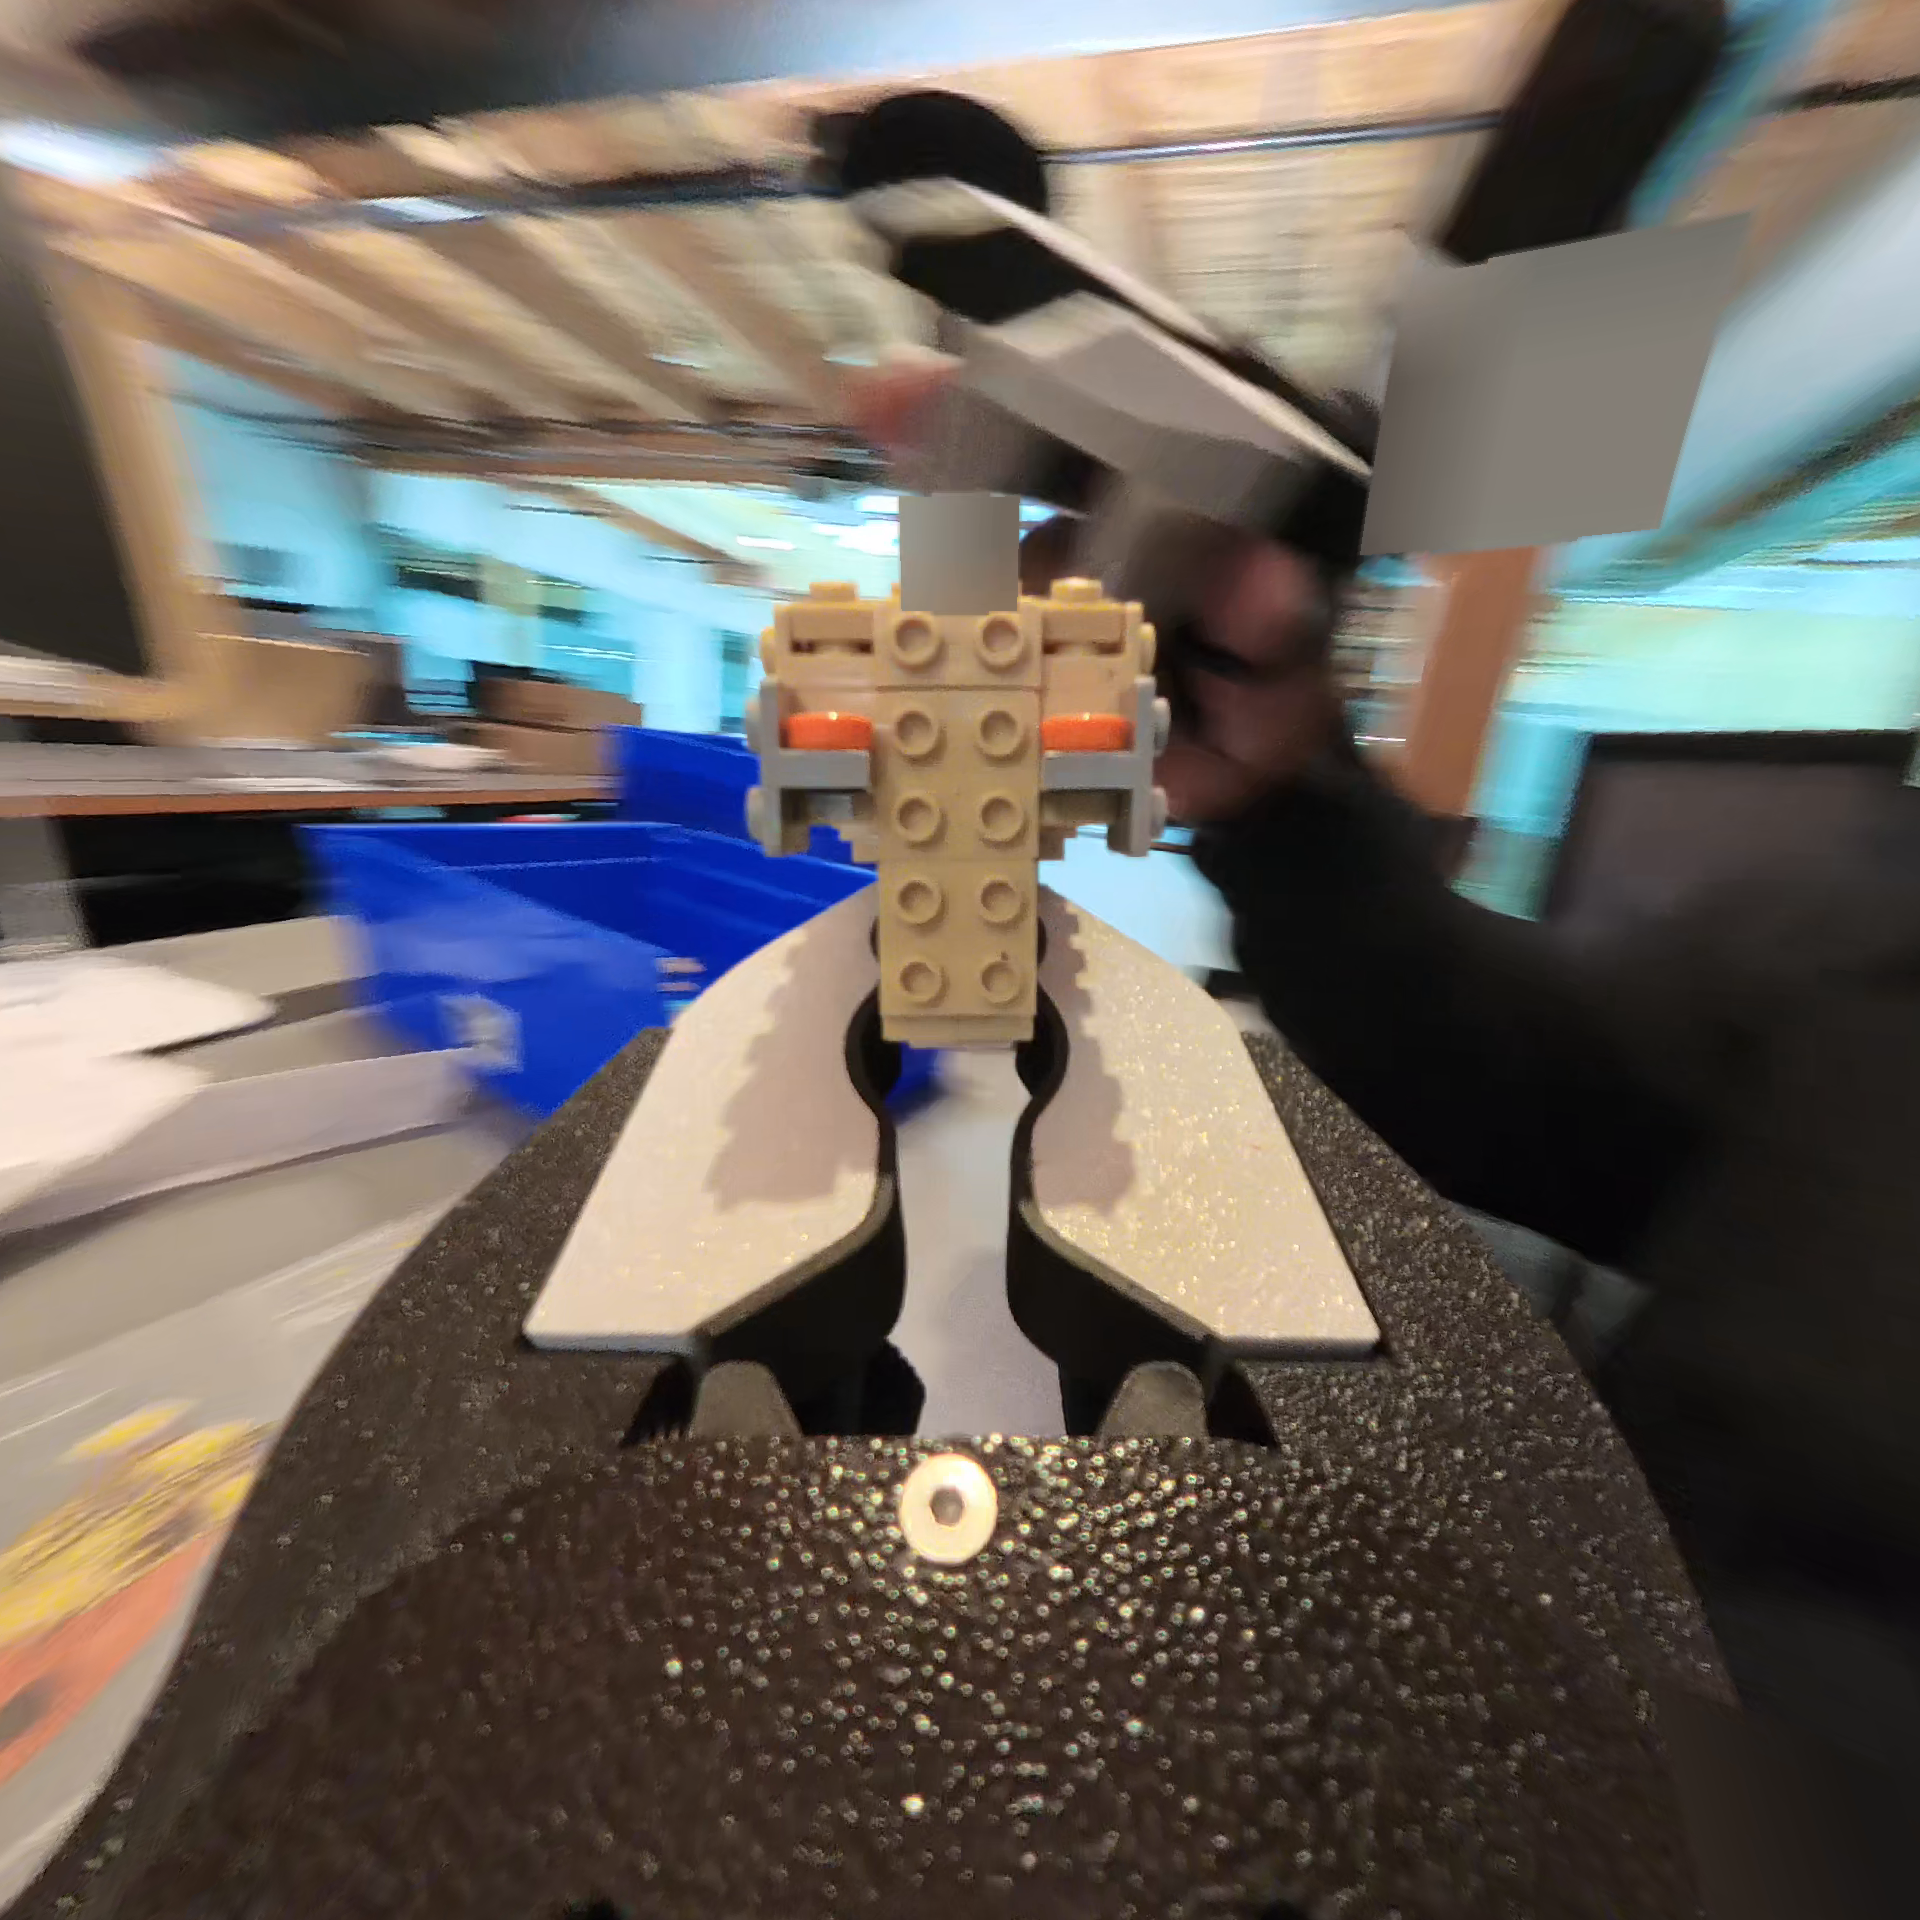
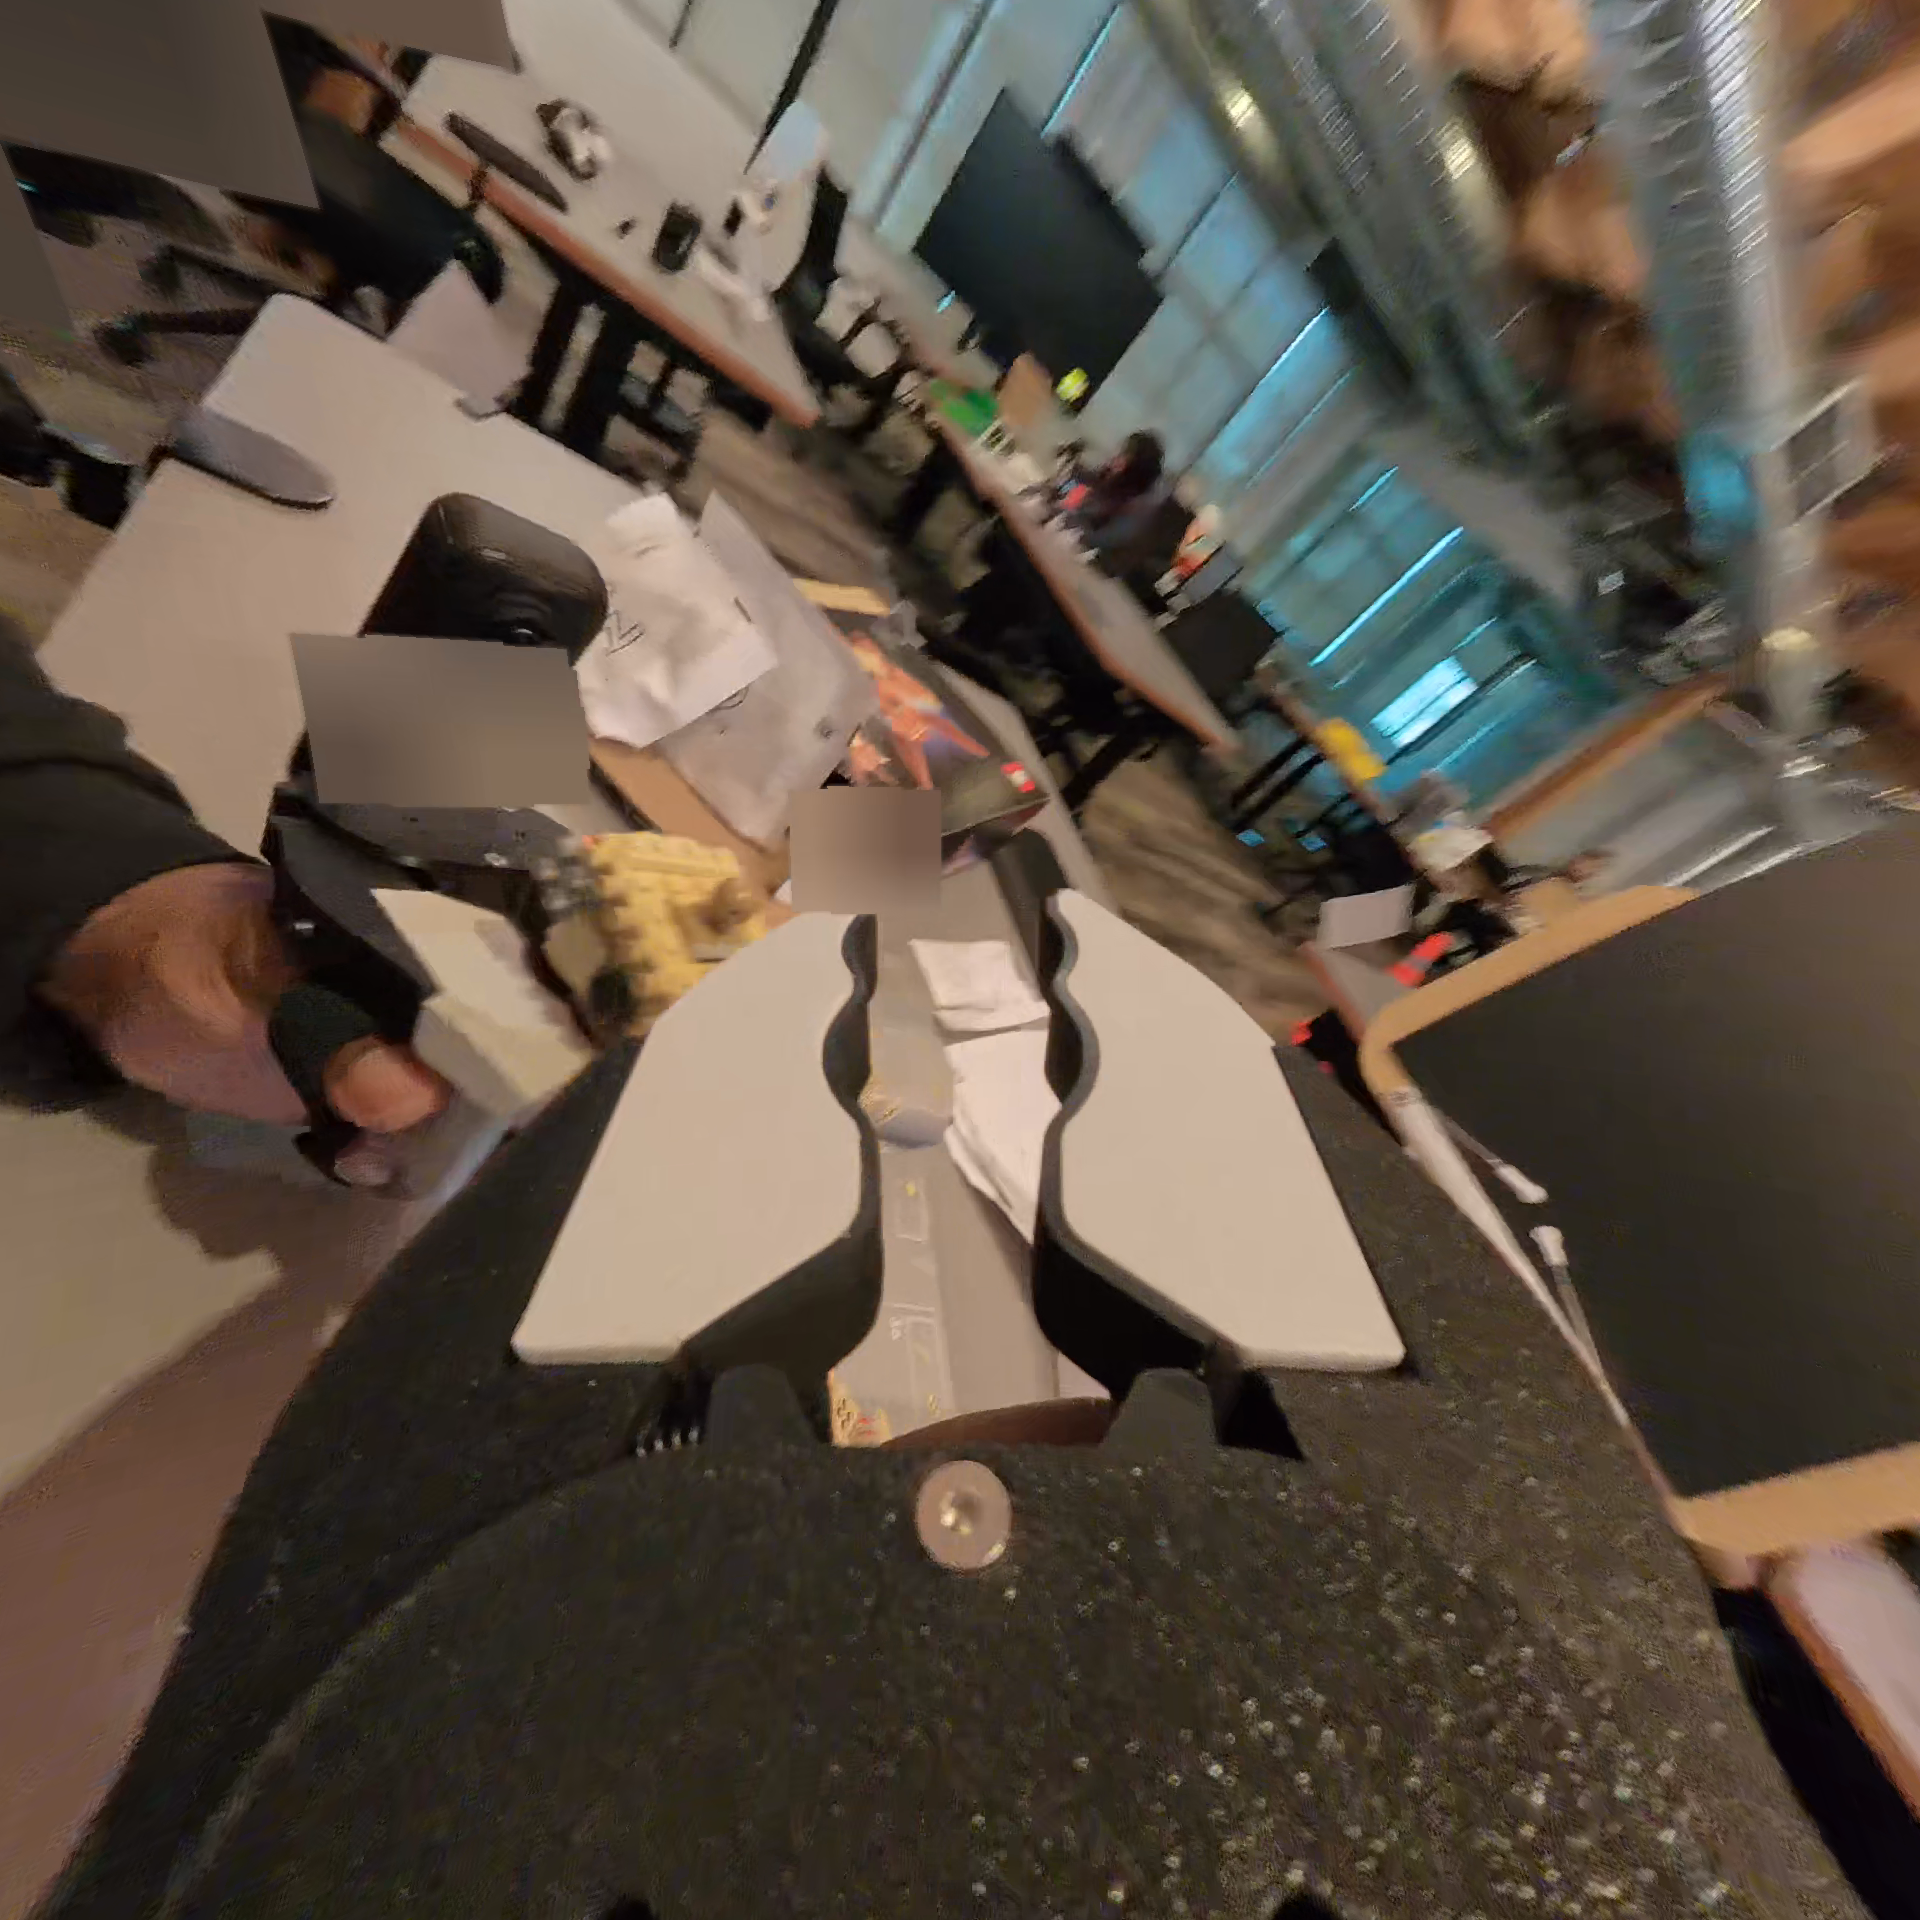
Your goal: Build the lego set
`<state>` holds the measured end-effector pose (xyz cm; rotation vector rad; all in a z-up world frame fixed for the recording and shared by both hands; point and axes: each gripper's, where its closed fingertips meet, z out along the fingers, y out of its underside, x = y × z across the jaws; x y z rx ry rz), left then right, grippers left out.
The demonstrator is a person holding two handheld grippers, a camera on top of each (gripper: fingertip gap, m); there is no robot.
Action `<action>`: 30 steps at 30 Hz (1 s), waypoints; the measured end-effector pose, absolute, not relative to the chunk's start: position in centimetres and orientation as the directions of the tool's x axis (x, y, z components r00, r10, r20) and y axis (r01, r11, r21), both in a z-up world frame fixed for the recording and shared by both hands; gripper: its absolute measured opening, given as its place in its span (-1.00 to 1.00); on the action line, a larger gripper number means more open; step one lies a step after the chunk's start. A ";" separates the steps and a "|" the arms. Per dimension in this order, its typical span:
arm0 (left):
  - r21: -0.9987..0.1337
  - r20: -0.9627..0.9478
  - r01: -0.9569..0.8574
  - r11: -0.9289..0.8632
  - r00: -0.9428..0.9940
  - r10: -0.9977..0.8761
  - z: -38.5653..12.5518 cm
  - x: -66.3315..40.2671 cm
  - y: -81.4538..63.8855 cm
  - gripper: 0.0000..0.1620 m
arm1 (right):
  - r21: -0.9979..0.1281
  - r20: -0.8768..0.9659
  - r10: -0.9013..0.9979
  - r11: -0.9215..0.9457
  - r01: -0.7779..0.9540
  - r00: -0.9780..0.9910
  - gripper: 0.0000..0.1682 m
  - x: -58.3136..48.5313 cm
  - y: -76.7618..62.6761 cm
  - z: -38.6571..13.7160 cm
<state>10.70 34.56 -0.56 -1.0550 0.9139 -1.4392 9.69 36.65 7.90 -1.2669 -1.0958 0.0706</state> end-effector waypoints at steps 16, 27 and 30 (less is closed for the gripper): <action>-0.957 0.006 0.272 0.101 0.366 -0.931 -0.4 10.6 32.7 -0.78 | -0.396 0.914 0.171 0.571 0.719 0.368 -0.70 8.2 30.8 3.2; -0.918 0.002 0.394 0.038 0.100 -0.995 0.9 9.3 30.5 -0.77 | -0.923 0.378 0.797 0.281 0.265 0.471 -0.55 9.6 31.0 0.3; -0.919 -0.021 0.393 0.032 0.034 -0.999 0.9 9.7 29.4 -0.77 | -0.964 0.258 0.879 0.208 0.164 0.400 -0.58 9.0 30.1 0.2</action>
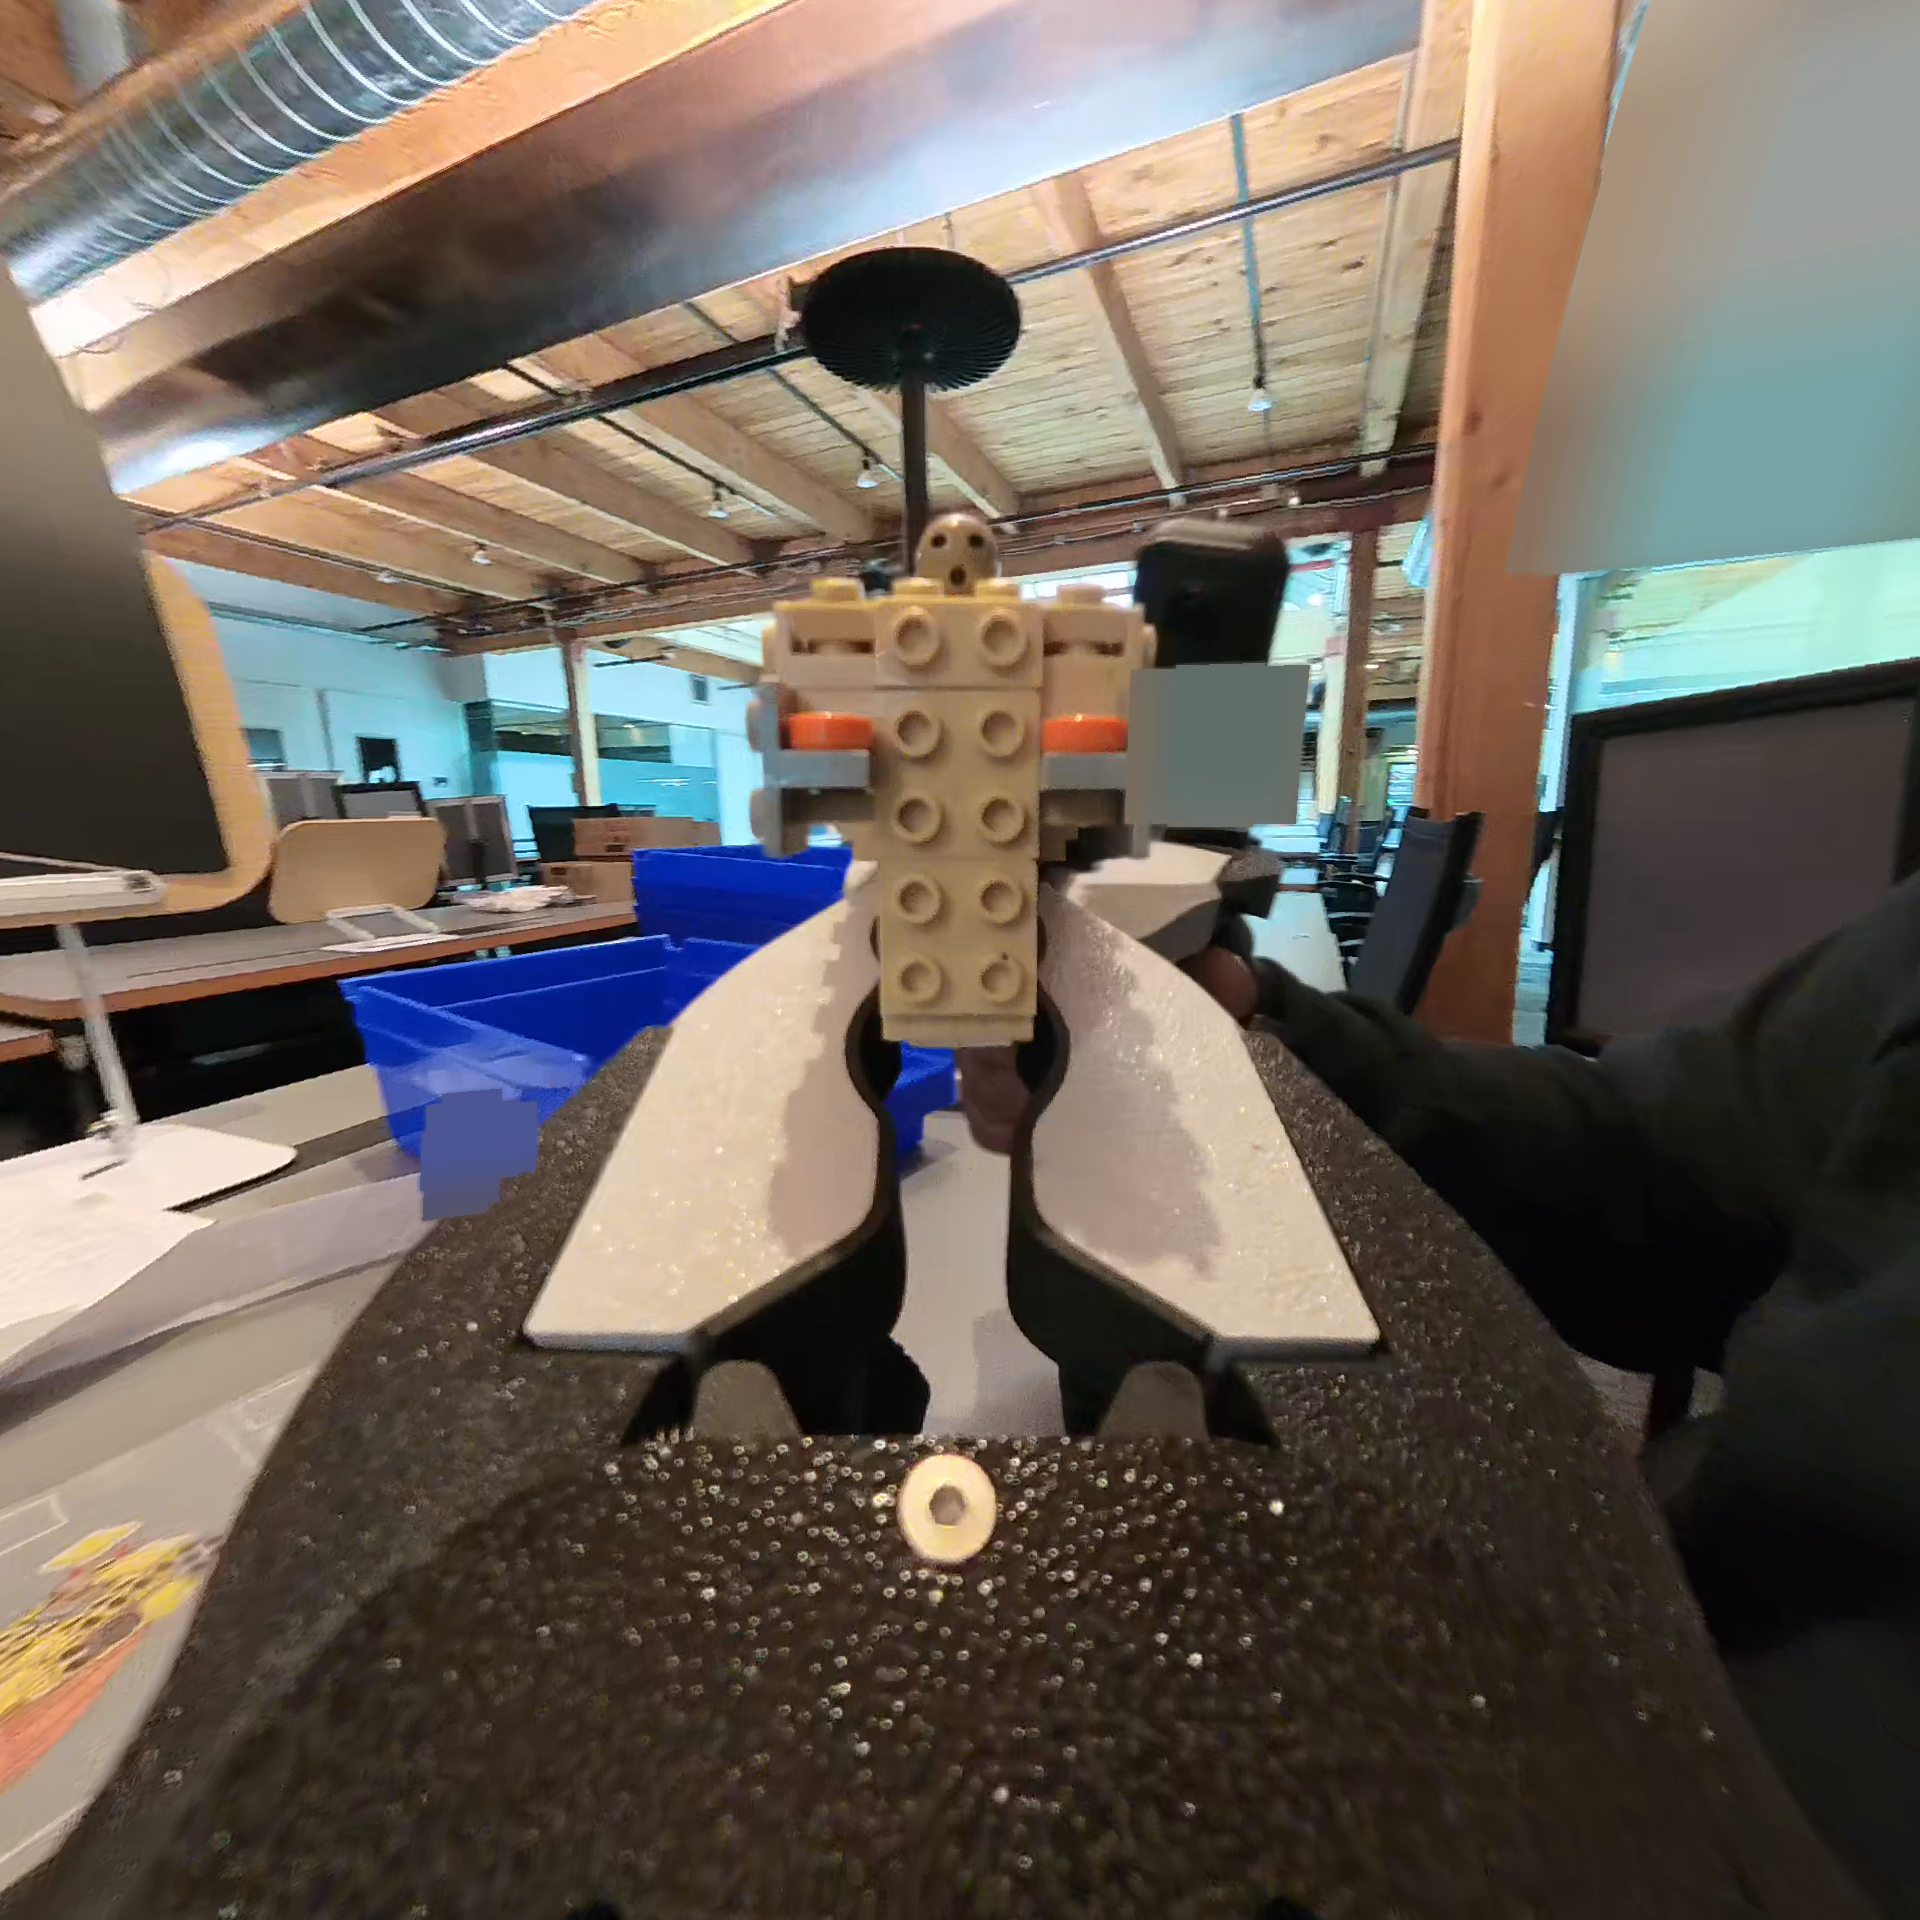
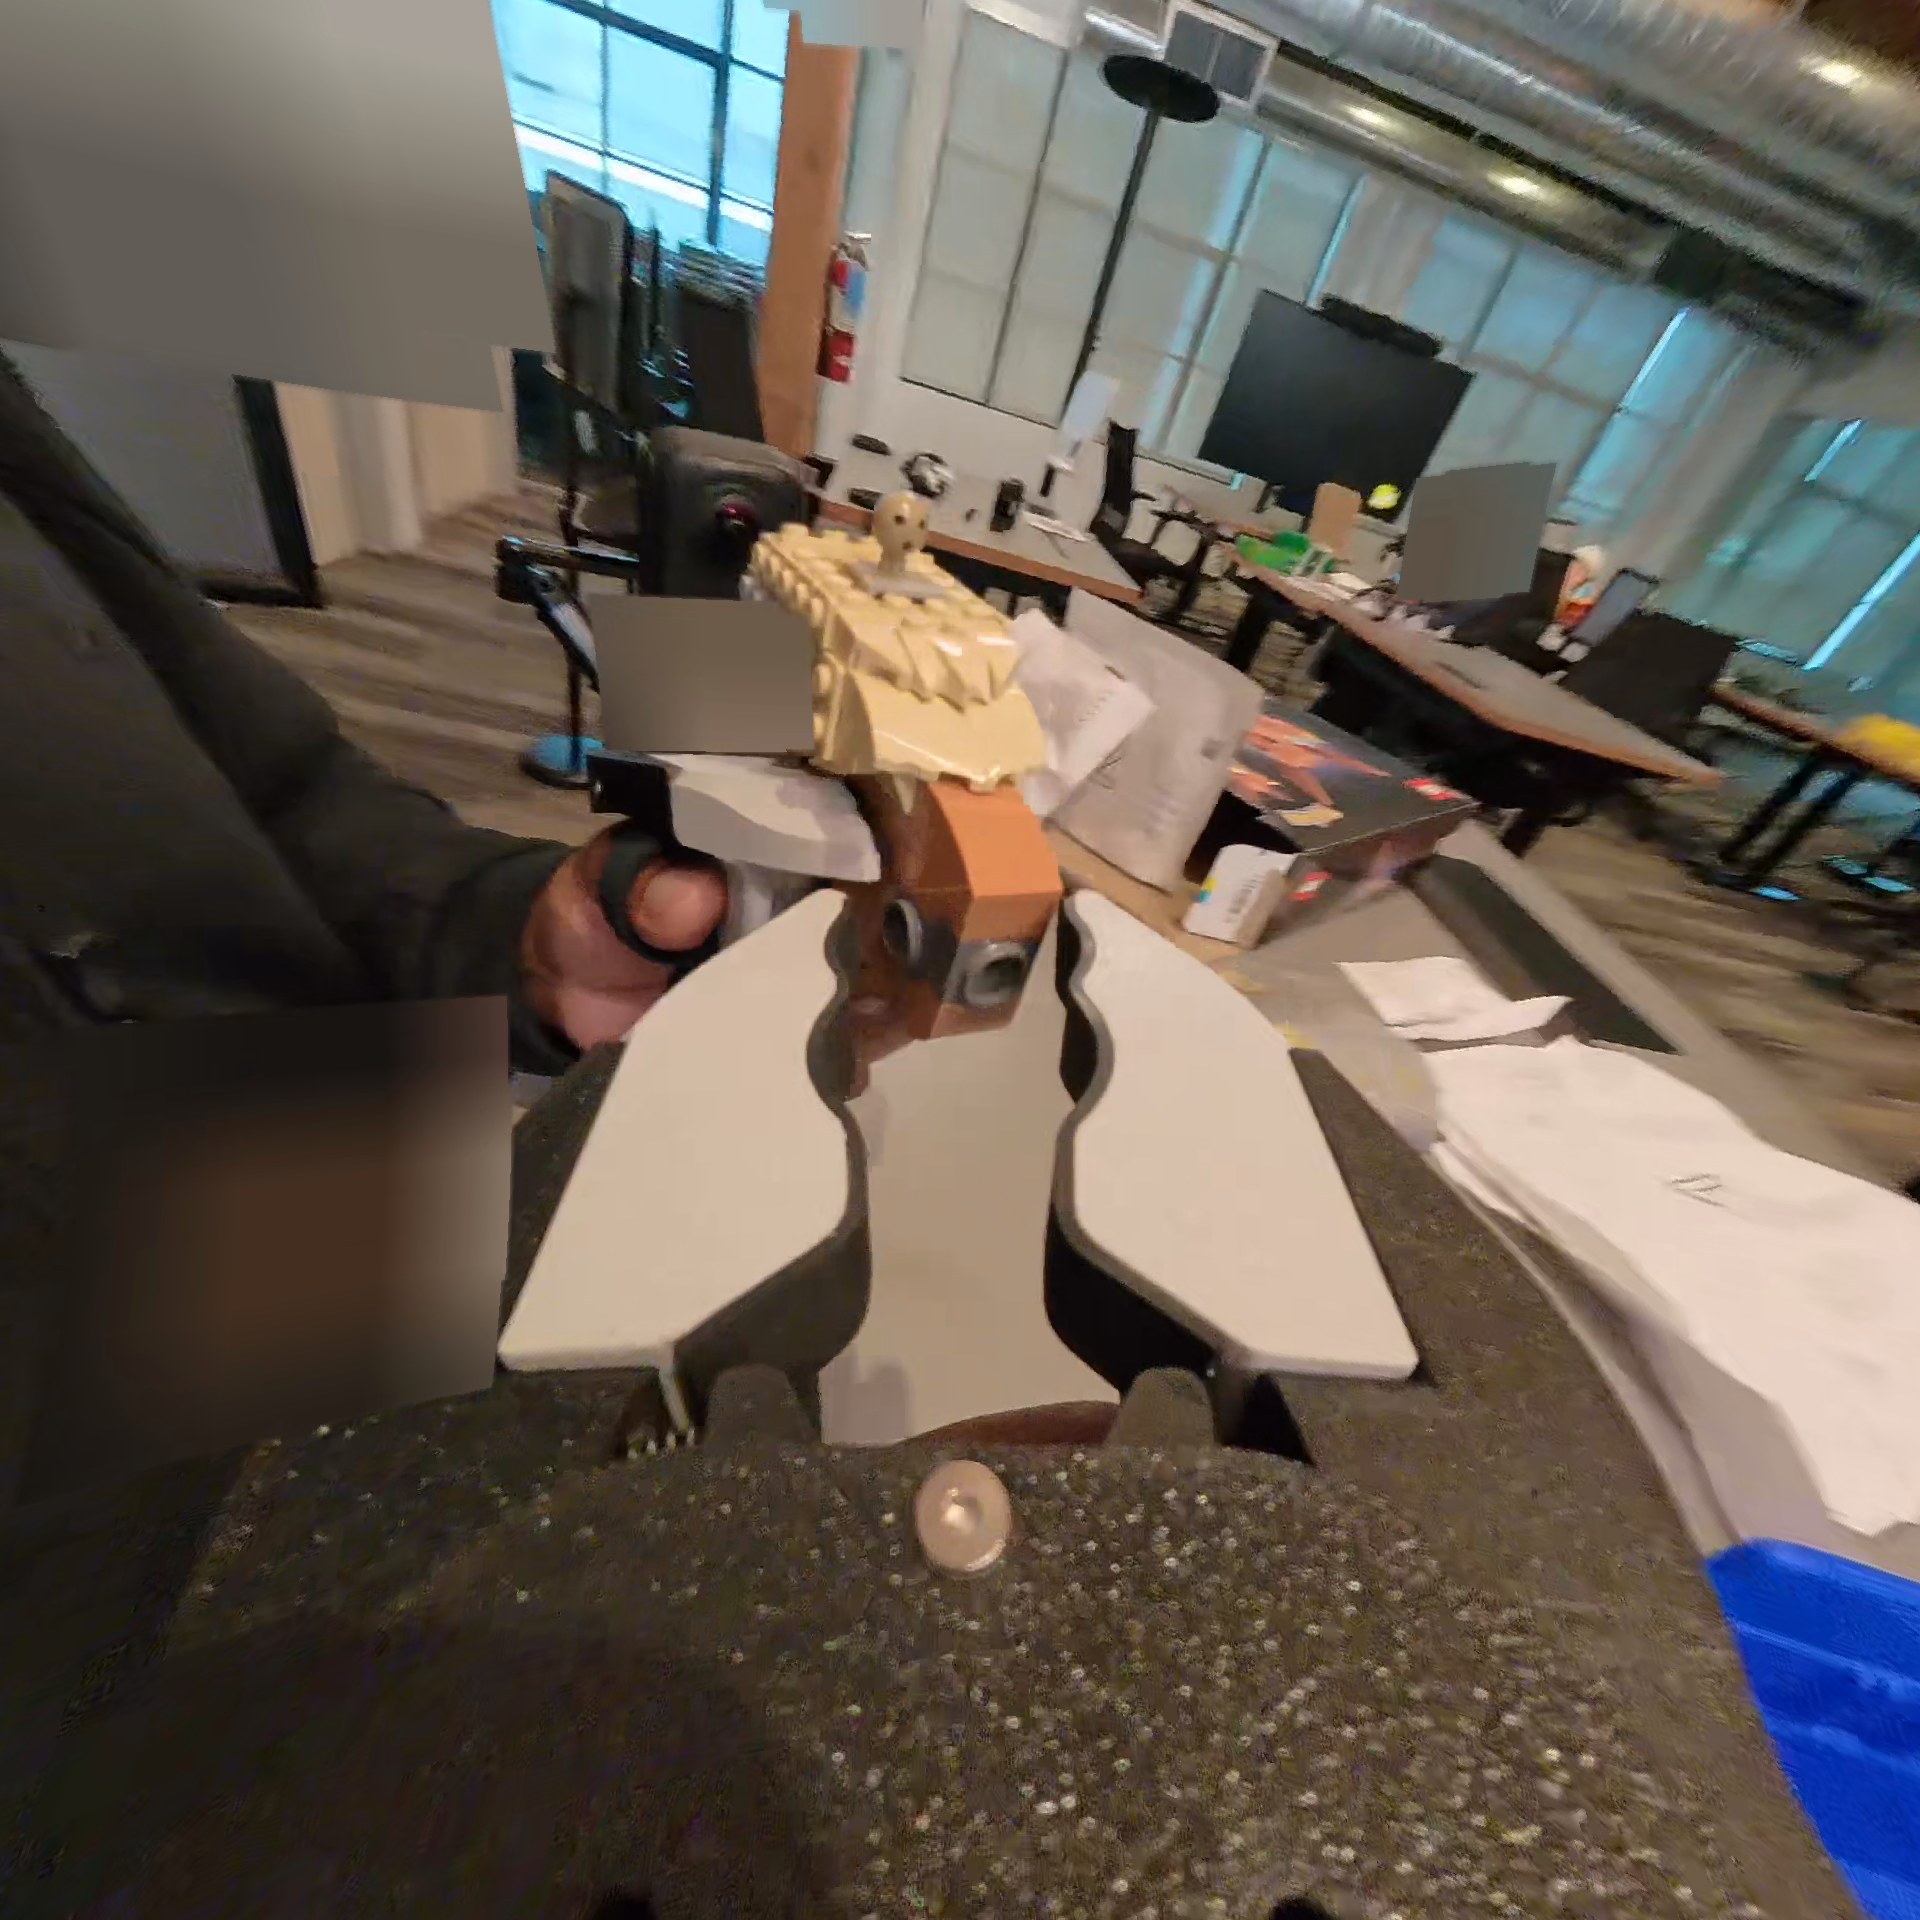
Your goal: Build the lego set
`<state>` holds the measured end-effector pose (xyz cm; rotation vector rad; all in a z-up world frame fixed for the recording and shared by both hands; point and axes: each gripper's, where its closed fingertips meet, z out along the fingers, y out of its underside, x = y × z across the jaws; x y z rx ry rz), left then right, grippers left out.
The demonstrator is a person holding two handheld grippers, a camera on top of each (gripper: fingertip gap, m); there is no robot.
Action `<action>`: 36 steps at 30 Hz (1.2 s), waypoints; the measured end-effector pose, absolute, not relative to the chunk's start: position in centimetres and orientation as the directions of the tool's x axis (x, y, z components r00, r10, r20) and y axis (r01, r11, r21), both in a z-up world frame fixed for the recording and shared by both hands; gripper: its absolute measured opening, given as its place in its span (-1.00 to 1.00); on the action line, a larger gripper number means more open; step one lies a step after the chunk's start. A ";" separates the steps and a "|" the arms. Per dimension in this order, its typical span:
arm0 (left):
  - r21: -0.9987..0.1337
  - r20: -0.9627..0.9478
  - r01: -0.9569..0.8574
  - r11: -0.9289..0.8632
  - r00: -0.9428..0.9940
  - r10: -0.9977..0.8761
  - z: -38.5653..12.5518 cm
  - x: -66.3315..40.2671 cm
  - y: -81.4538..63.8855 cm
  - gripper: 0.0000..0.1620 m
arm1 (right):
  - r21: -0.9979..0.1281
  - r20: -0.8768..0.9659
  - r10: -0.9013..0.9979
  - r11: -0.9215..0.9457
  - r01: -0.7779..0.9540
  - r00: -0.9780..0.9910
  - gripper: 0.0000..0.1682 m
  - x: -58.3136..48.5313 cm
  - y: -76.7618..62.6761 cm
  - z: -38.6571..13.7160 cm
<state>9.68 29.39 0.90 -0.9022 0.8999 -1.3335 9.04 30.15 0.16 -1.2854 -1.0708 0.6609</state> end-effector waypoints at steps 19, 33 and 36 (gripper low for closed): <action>-0.965 -0.114 0.243 0.101 -0.039 -0.993 -0.7 9.7 29.1 -0.54 | -0.997 0.024 0.915 0.052 -0.057 0.402 -0.73 11.1 29.5 -0.9; -0.461 -0.865 0.036 0.887 -0.243 -0.439 0.8 5.2 27.6 -0.52 | -0.998 -0.044 0.890 -0.022 -0.055 0.454 -0.75 11.7 27.4 -2.6; -0.647 -0.752 0.000 0.763 -0.170 -0.637 -0.7 7.5 29.6 -0.61 | -0.991 -0.058 0.792 -0.121 0.064 0.608 -0.75 12.7 30.1 -5.8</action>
